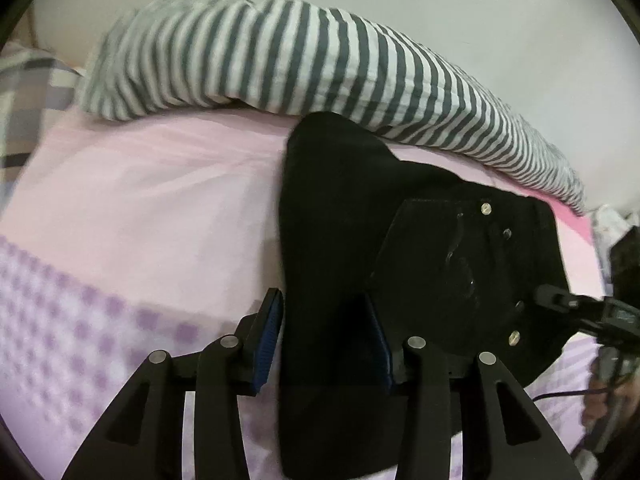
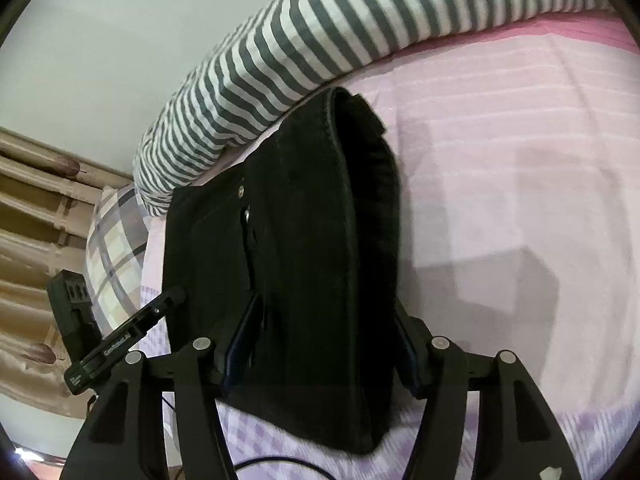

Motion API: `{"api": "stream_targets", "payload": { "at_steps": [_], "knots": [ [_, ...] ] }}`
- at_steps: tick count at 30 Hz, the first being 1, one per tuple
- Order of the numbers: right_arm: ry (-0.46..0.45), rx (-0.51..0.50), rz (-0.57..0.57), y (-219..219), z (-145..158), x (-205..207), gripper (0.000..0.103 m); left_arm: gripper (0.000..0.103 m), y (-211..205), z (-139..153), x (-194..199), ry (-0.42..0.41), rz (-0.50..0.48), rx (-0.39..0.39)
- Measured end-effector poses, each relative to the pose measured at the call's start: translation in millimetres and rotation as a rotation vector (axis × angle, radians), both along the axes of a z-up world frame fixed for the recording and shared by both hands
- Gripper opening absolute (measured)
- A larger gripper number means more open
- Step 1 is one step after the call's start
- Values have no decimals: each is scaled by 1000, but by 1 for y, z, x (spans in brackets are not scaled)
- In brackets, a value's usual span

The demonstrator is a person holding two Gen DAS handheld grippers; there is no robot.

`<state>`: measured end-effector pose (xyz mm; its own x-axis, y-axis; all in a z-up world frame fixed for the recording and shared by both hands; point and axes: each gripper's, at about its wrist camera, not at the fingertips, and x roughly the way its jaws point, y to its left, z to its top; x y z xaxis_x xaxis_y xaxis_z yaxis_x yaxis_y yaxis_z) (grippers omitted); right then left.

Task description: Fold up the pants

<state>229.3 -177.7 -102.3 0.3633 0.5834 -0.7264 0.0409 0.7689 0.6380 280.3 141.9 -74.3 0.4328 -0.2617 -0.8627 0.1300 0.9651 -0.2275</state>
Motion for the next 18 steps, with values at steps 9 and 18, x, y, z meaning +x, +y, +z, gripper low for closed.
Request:
{"api": "stream_targets", "payload": {
  "at_steps": [9, 18],
  "knots": [
    [-86, -149, 18, 5, 20, -49, 63, 43, 4, 31, -73, -108, 54, 124],
    [-55, -254, -5, 10, 2, -46, 65, 45, 0, 51, -123, -127, 96, 182]
  ]
}}
